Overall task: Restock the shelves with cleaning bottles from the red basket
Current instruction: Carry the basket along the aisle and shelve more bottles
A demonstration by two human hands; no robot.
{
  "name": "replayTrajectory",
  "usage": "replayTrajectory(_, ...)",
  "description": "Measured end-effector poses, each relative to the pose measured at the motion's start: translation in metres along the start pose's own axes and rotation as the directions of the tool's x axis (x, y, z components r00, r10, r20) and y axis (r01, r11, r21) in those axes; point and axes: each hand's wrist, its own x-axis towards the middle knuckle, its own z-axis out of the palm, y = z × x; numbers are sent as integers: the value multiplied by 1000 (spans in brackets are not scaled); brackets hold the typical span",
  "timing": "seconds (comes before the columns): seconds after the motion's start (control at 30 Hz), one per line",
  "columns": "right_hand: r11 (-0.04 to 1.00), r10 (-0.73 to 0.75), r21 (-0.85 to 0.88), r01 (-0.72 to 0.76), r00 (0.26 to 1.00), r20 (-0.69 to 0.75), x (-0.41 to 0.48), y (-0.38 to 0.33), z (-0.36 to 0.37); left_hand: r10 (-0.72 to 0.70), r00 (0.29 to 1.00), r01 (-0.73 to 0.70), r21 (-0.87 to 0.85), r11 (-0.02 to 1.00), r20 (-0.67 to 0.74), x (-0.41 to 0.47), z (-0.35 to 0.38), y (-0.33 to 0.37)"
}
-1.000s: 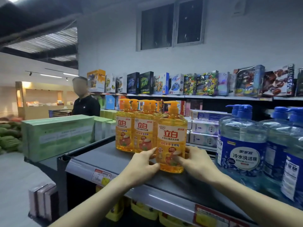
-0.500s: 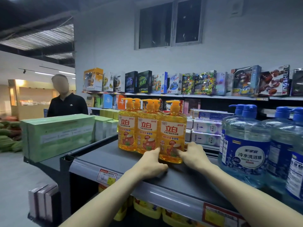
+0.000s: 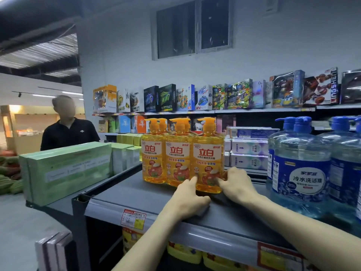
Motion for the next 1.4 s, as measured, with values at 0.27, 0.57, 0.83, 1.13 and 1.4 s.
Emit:
replayTrajectory(0.27, 999, -9, -45, 9, 1000, -5, 2, 2, 7, 3, 1000, -3, 4, 1000, 2, 7, 5, -7)
replayTrajectory(0.57, 998, 50, -33, -50, 999, 6, -3, -3, 5, -41, 999, 40, 24, 999, 22, -5, 0, 8)
replayTrajectory(0.83, 971, 45, -239, 29, 954, 296, -40, -17, -27, -81, 997, 81, 64, 995, 4, -18, -7, 24)
replayTrajectory(1.13, 883, -87, -420, 207, 954, 287, -160, -6, -131, 77, 996, -58, 368, 928, -37, -61, 10, 98)
replayTrajectory(1.4, 868, -17, -492, 62, 995, 96, -287, 79, -242, 331, 943, -304, 488, 818, 33, -158, 100, 251)
